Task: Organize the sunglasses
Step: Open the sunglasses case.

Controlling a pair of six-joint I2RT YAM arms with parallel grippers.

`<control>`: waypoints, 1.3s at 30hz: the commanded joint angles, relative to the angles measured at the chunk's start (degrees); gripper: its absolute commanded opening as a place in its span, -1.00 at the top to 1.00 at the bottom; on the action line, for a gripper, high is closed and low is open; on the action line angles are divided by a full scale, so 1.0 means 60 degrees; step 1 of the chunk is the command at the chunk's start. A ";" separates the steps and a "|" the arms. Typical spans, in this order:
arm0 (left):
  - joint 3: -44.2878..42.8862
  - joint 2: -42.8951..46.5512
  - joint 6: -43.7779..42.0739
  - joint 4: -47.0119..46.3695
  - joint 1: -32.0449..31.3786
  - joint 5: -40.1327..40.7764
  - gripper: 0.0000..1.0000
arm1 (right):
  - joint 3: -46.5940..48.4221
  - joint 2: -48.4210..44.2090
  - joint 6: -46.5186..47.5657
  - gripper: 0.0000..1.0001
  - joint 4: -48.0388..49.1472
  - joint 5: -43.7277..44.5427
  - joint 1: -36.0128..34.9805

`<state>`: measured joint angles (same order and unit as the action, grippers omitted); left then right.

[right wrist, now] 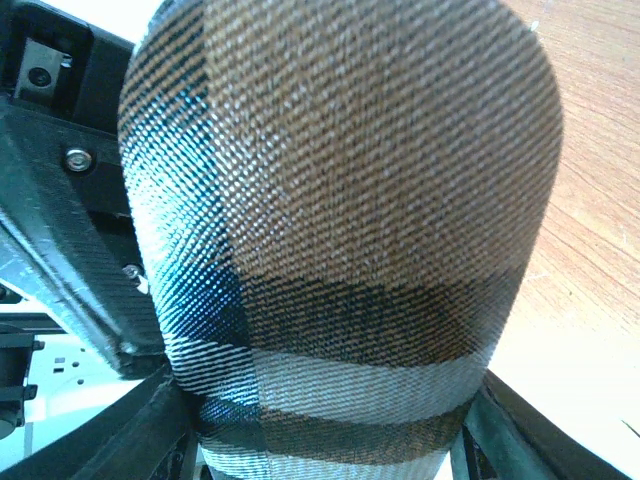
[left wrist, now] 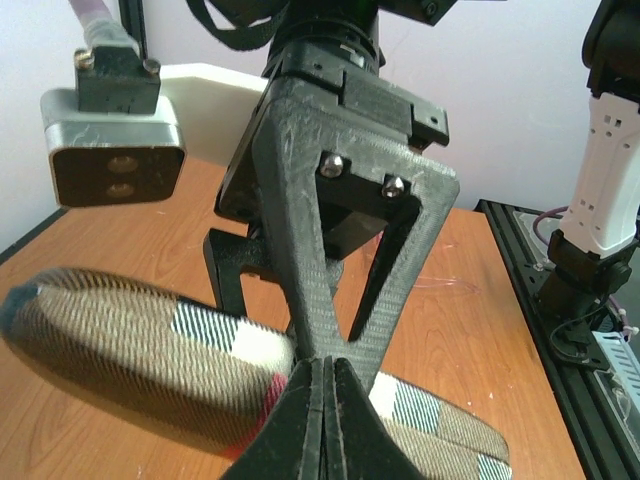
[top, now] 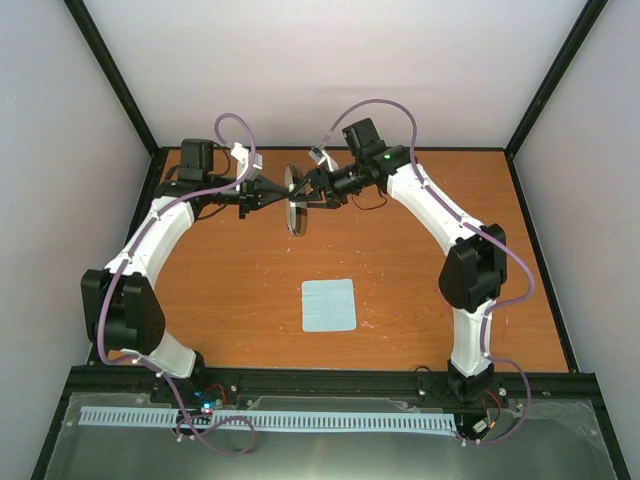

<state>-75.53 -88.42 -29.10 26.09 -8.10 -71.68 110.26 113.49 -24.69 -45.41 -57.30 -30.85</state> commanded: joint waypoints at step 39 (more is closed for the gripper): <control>0.0200 -0.0760 0.0373 -0.0905 0.0726 0.2528 -0.15 | -0.0297 -0.1835 -0.0519 0.94 0.0658 -0.0422 -0.0138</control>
<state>-75.05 -95.04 -31.86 24.01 -7.84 -67.20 109.91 107.61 -30.76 -45.28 -50.46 -30.35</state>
